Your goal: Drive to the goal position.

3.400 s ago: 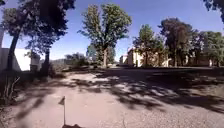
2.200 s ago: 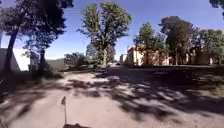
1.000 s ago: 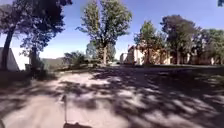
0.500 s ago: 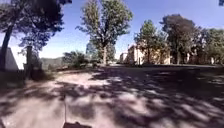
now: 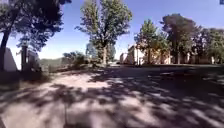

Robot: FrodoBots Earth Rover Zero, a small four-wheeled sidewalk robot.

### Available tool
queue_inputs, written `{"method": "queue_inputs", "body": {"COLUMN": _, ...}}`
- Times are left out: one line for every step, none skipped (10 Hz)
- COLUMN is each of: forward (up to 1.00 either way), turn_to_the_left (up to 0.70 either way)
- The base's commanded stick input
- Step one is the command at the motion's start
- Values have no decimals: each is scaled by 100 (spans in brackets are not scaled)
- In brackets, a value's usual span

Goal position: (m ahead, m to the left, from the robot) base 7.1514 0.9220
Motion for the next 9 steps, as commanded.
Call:
{"method": "queue_inputs", "body": {"forward": 45, "turn_to_the_left": 0}}
{"method": "queue_inputs", "body": {"forward": 45, "turn_to_the_left": 0}}
{"method": "queue_inputs", "body": {"forward": 45, "turn_to_the_left": 0}}
{"method": "queue_inputs", "body": {"forward": 45, "turn_to_the_left": 0}}
{"method": "queue_inputs", "body": {"forward": 45, "turn_to_the_left": 0}}
{"method": "queue_inputs", "body": {"forward": 45, "turn_to_the_left": 0}}
{"method": "queue_inputs", "body": {"forward": 45, "turn_to_the_left": 0}}
{"method": "queue_inputs", "body": {"forward": 45, "turn_to_the_left": 0}}
{"method": "queue_inputs", "body": {"forward": 45, "turn_to_the_left": 0}}
